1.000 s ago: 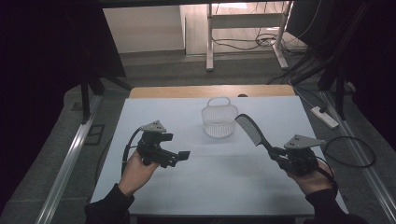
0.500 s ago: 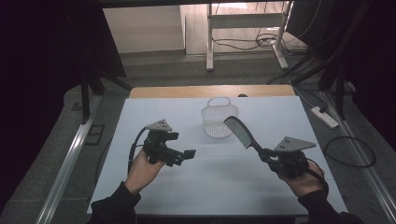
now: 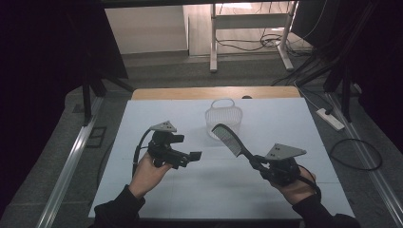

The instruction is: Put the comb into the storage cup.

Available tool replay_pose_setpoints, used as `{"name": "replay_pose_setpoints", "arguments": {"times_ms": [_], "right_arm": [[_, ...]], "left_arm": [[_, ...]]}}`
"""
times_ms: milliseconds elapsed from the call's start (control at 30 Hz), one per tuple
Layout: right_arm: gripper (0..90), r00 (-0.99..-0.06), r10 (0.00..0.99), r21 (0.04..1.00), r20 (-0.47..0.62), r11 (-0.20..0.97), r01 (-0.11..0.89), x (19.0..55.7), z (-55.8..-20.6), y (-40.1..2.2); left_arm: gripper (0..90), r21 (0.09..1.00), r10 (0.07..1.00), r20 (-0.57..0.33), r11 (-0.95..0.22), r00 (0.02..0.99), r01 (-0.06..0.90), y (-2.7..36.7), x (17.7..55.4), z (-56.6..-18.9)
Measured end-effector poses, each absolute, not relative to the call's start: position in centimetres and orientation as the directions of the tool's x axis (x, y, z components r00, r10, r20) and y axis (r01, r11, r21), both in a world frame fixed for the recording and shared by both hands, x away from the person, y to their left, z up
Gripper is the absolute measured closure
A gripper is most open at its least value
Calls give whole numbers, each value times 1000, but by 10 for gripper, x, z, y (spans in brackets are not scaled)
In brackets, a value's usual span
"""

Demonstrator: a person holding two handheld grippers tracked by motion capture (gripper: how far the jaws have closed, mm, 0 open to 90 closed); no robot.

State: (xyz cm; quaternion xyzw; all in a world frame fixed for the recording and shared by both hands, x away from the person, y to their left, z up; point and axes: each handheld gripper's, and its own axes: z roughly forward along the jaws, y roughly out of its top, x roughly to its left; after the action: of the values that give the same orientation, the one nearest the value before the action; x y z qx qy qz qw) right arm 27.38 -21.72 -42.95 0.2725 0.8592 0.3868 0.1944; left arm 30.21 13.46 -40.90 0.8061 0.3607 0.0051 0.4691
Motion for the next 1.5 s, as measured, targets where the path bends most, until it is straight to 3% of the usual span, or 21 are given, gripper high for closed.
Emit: {"name": "replay_pose_setpoints", "arguments": {"times_ms": [1200, 1333, 1500], "right_arm": [[726, -835, 535, 802, -125, 550, 232, 256, -436, -173], [726, -837, 531, 802, -134, 554, 224, 255, -437, -172], [726, -835, 530, 802, -146, 558, 214, 255, -437, -171]], "left_arm": [[0, 731, 546, -437, -248, 715, 636, 111, 314, -413], [67, 727, 537, -454, -238, 711, 644, 112, 314, -414], [307, 709, 509, -494, -233, 705, 666, 115, 315, -415]]}}
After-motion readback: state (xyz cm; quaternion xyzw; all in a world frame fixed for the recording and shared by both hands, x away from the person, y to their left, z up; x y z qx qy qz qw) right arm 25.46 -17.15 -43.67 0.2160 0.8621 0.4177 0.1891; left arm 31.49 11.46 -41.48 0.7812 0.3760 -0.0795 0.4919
